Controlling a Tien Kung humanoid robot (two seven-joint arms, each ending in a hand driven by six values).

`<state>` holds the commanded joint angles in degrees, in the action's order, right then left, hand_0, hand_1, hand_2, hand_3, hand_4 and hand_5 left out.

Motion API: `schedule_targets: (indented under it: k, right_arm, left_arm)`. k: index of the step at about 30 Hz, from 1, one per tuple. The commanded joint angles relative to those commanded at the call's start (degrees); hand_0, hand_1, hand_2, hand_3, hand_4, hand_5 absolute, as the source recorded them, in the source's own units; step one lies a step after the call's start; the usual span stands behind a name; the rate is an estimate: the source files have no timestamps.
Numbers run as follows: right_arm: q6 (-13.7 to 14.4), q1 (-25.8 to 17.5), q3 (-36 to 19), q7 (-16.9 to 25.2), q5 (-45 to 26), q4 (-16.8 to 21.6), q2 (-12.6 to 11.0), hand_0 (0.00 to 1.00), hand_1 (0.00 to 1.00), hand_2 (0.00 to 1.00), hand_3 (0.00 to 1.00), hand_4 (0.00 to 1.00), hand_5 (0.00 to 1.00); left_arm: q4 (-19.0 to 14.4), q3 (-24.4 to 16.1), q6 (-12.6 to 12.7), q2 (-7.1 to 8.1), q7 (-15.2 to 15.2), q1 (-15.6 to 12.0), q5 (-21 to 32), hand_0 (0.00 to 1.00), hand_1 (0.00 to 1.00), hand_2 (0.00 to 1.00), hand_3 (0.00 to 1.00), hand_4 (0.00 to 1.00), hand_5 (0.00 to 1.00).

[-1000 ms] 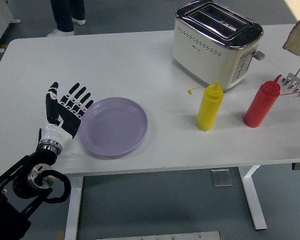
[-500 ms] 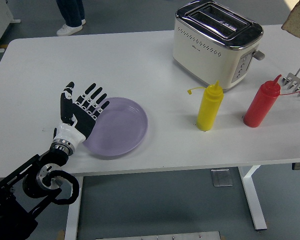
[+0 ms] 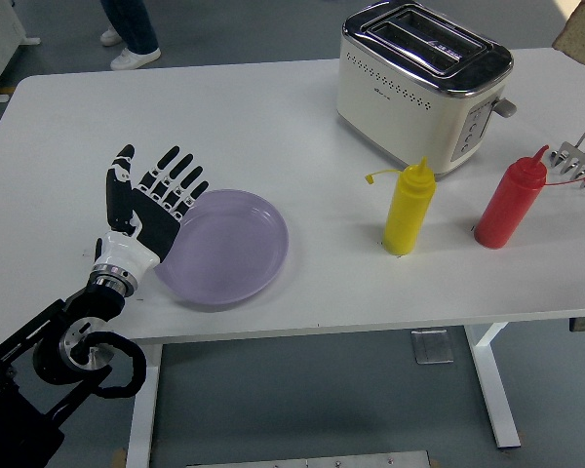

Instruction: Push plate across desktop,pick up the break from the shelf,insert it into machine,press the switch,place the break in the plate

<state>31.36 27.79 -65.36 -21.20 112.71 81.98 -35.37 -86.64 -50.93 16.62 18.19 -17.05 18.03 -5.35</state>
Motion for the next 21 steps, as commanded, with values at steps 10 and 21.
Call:
schedule_targets:
  k: [10, 21]
  right_arm:
    - [0.35, -0.50, -0.78, 0.02, 0.20, -0.40, -0.09, 0.365, 0.436, 0.431, 0.459, 0.114, 0.002]
    - [0.69, -0.54, -0.81, 0.22, 0.10, -0.45, 0.10, 0.364, 0.435, 0.430, 0.460, 0.115, 0.002]
  left_arm:
    - [-0.07, -7.77, 0.08, 3.08, -0.52, -6.01, -4.47, 0.837, 0.776, 0.734, 0.702, 0.666, 0.998]
    - [5.00, -8.02, -0.36, 2.77, -1.29, -6.91, -5.81, 0.837, 0.776, 0.735, 0.702, 0.667, 0.998]
